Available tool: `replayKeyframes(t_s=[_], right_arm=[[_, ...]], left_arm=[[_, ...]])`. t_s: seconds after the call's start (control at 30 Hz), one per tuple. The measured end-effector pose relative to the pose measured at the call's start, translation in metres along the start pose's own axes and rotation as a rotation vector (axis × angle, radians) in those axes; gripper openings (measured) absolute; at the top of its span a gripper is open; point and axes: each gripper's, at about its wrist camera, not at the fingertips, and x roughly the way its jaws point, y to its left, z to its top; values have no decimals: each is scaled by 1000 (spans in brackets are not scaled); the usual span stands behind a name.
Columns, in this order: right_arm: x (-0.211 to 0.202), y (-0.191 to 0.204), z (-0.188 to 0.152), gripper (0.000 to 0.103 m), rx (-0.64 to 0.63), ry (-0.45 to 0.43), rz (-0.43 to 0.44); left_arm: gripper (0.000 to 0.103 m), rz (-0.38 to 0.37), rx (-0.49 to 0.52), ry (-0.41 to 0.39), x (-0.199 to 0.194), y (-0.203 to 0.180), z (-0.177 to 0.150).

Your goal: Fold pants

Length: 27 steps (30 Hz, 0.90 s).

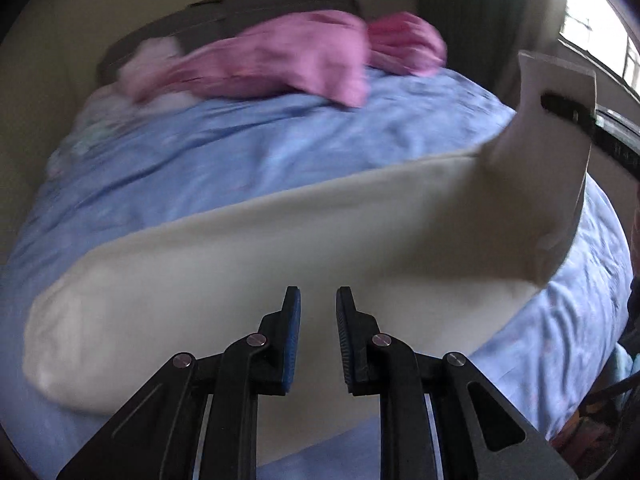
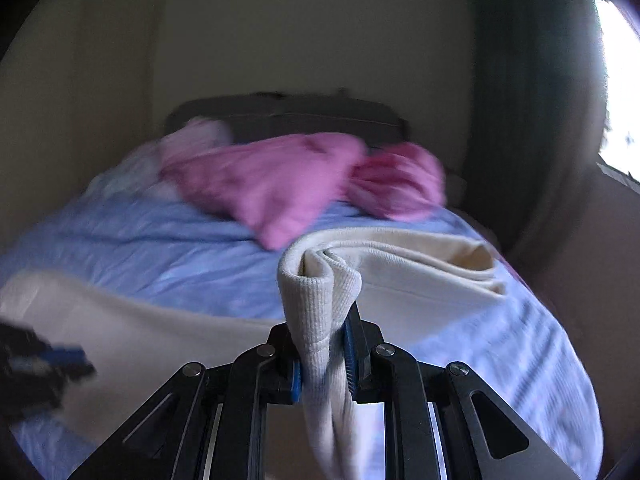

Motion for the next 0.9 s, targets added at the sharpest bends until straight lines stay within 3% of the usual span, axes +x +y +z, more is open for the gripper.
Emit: replayKeyframes(t_s=[0.2, 0.33, 0.43, 0.57, 0.63, 0.7, 0.83, 0.9], right_arm=[[22, 136, -2, 17, -277, 110, 127], [29, 220, -47, 17, -500, 200, 208], [28, 254, -78, 18, -643, 222, 194], [27, 267, -97, 28, -699, 243, 197], [14, 269, -97, 60, -713, 200, 212], [-5, 269, -93, 72, -730, 118, 221], [-63, 248, -84, 74, -710, -49, 198], [-78, 228, -77, 74, -661, -74, 158]], left_arm=[[21, 35, -152, 36, 0, 85, -44], [21, 61, -174, 62, 10, 104, -65], [24, 67, -175, 73, 14, 113, -74], [43, 60, -179, 62, 15, 112, -76], [44, 56, -170, 51, 13, 110, -75], [45, 59, -145, 23, 7, 104, -69], [59, 37, -60, -59, -12, 81, -56], [66, 15, 6, -100, -21, 61, -48]])
